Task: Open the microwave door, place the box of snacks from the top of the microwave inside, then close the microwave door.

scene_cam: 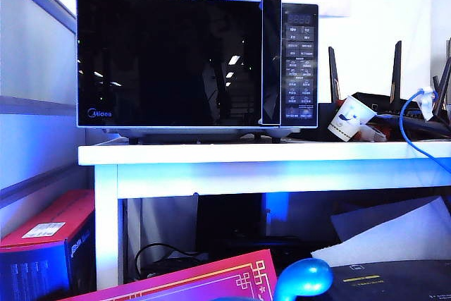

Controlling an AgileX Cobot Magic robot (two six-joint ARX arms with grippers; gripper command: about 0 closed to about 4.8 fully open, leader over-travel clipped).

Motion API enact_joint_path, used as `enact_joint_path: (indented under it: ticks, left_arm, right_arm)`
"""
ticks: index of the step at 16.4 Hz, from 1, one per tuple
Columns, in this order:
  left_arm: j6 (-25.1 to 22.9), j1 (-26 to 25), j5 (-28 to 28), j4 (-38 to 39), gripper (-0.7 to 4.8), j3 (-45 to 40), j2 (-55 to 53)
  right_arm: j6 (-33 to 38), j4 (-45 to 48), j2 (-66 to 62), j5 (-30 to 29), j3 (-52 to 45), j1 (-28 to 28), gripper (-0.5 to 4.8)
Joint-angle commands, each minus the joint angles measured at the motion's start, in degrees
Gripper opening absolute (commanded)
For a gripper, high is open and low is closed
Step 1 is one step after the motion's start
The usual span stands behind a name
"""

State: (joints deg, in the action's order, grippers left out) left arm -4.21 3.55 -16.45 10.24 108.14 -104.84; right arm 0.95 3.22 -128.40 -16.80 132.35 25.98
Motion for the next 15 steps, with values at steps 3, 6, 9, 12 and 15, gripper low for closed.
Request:
enact_joint_path:
  ticks: [3,6,9,12,15]
  left_arm:
    - [1.6,0.6,-0.8,-3.7,-0.06,0.7,0.2]
    - [1.8,0.7,-1.0,-3.8,-0.06,0.7,0.2]
    - [1.8,0.7,-1.0,-3.9,-0.06,0.7,0.2]
    - [1.9,0.7,0.5,-3.7,-0.06,0.9,0.2]
    - [1.7,0.7,1.5,-3.6,-0.06,0.9,0.1]
  right_arm:
    - [-0.2,-0.1,0.5,-7.7,1.1,0.2,-0.05]
    - [-1.4,-4.7,0.5,-10.8,3.2,0.2,-0.05]
    - [-1.4,-6.5,0.6,-13.1,4.5,0.3,-0.05]
    - [-3.1,-7.6,1.0,-9.5,5.2,0.3,-0.05]
    - [-3.5,-5.4,0.5,7.0,5.2,0.3,-0.05]
